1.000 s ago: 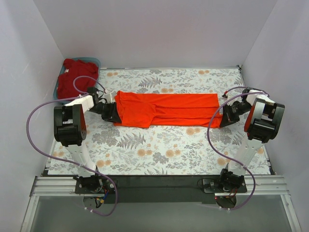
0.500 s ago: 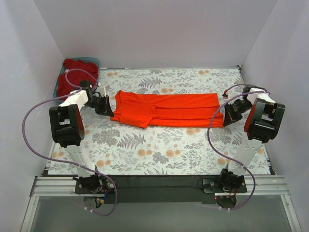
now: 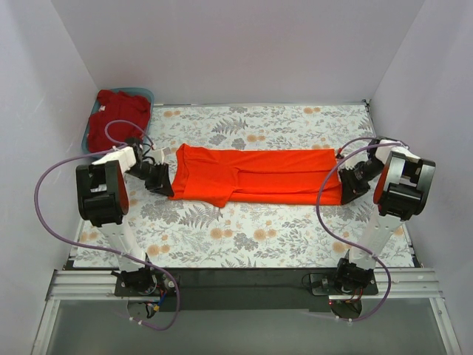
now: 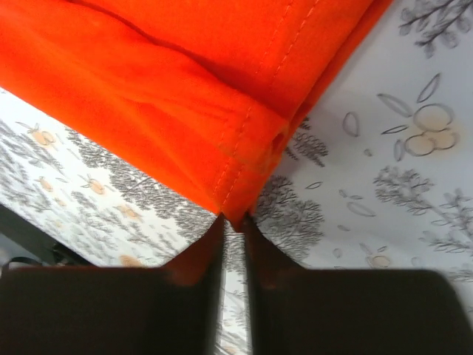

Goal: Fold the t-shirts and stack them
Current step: Fold the tshirt

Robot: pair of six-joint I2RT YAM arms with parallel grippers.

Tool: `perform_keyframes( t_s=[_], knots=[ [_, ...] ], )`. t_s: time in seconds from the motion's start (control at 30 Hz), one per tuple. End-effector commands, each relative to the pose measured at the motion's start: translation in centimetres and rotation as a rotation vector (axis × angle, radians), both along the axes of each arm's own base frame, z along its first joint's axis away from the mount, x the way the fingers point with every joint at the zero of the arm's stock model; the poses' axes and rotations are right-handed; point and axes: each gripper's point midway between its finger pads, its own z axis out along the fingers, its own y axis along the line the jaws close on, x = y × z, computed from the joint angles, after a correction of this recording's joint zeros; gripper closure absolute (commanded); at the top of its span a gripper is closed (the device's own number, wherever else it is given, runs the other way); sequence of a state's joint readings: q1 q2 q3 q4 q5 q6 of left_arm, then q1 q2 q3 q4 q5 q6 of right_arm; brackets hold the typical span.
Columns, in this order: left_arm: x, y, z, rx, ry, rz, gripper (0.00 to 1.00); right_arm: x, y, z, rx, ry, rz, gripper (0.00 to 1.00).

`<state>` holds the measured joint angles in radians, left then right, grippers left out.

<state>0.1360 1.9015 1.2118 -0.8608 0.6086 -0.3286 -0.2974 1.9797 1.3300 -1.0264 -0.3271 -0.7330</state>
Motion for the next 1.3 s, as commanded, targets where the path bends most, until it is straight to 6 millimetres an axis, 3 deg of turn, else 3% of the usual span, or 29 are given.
perform_keyframes(
  t_s=[0.0,0.07,0.13,0.27,0.37,0.43,0.53,0.77,0.97,1.03,1.07,1.17,1.27],
  knots=[
    [0.4,1.0,1.6,0.042,-0.082,-0.006,0.79,-0.5,-0.1,1.2,-0.020,-0.030,0.038,0.62],
    [0.8,0.2,3.7,-0.019,-0.142,-0.013,0.63,-0.2,0.0,2.3,-0.017,-0.055,0.035,0.52],
    [1.0,-0.3,6.0,-0.048,-0.213,-0.037,0.57,0.4,-0.1,3.5,-0.016,-0.079,0.026,0.48],
    [0.5,-0.7,9.1,-0.059,-0.302,-0.103,0.55,0.9,0.3,6.2,-0.006,-0.144,0.026,0.44],
    [-1.9,-1.6,9.0,-0.066,-0.273,-0.143,0.54,1.8,0.5,7.6,-0.001,-0.194,0.024,0.44],
    [-3.7,-2.6,7.6,-0.069,-0.222,-0.174,0.54,2.0,0.9,7.9,0.018,-0.198,0.014,0.47],
    [-4.0,-3.2,5.9,-0.063,-0.197,-0.148,0.53,2.3,2.0,7.6,0.042,-0.182,0.013,0.49],
    [-1.8,-4.9,3.3,-0.073,-0.152,-0.129,0.53,3.0,3.5,6.6,0.093,-0.145,0.007,0.50],
    [-0.2,-4.5,1.0,-0.031,-0.111,-0.085,0.51,3.9,3.5,6.8,0.085,-0.155,0.010,0.50],
    [-0.1,-4.4,0.8,-0.027,-0.113,-0.081,0.50,4.0,3.4,6.9,0.081,-0.158,0.011,0.50],
    [-0.3,-5.5,0.7,-0.033,-0.115,-0.113,0.50,3.9,3.4,6.8,0.080,-0.156,0.013,0.50],
    [-0.6,-6.3,0.8,-0.054,-0.112,-0.134,0.50,3.7,3.4,6.5,0.078,-0.146,0.019,0.51],
    [-1.1,-7.3,2.1,-0.110,-0.113,-0.163,0.58,3.5,3.4,6.2,0.076,-0.136,0.023,0.51]
  ],
)
